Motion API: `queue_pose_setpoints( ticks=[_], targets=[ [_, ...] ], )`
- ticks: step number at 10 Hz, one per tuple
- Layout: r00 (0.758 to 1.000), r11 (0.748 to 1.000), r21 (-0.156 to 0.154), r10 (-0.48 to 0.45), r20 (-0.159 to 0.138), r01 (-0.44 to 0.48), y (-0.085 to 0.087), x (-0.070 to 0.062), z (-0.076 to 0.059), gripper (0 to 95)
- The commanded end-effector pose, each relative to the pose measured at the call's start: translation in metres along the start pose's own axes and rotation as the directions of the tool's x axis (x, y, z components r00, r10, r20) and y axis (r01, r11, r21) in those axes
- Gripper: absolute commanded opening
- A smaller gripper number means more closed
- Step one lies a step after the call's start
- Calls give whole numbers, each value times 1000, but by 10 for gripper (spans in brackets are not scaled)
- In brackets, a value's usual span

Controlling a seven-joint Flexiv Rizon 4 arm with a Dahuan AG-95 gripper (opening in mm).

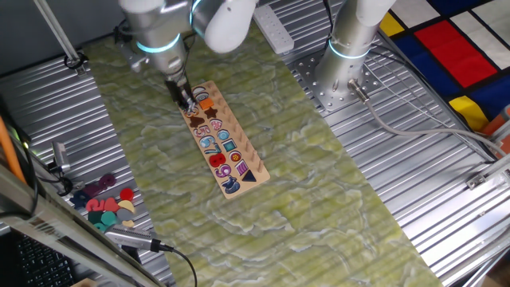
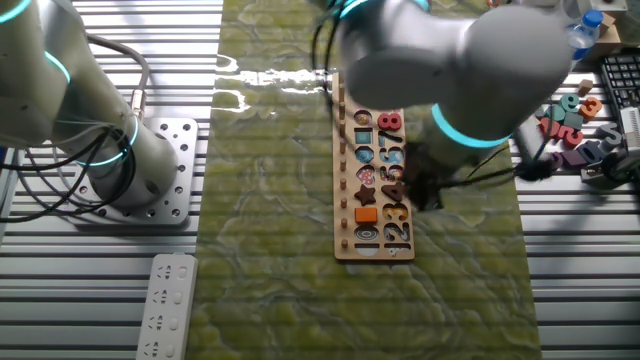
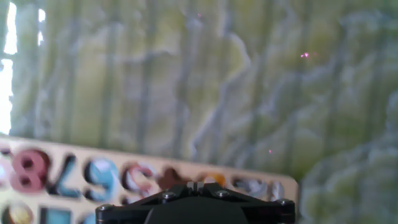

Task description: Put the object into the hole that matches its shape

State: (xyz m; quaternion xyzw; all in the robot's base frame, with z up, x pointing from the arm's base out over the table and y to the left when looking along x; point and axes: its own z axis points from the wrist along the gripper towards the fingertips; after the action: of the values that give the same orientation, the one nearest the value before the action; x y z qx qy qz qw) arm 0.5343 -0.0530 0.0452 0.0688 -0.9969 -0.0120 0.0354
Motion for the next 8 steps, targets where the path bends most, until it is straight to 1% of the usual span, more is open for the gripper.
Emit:
queue_pose_setpoints(
  ticks=[1, 2, 3, 4, 6, 7, 8],
  targets=[
    [998, 998, -4, 59, 3, -59, 24, -33, -5, 0],
    [996, 996, -9, 84, 12, -84, 36, -44, -10, 0],
    [995, 995, -6, 96, 20, -96, 46, -50, -14, 0],
    [990, 990, -3, 139, 23, -139, 67, -59, -18, 0],
    [986, 987, -7, 159, 45, -159, 81, -62, -19, 0],
    [987, 988, -8, 155, 47, -154, 87, -63, -24, 0],
    [988, 989, -7, 149, 45, -149, 90, -61, -29, 0]
  ],
)
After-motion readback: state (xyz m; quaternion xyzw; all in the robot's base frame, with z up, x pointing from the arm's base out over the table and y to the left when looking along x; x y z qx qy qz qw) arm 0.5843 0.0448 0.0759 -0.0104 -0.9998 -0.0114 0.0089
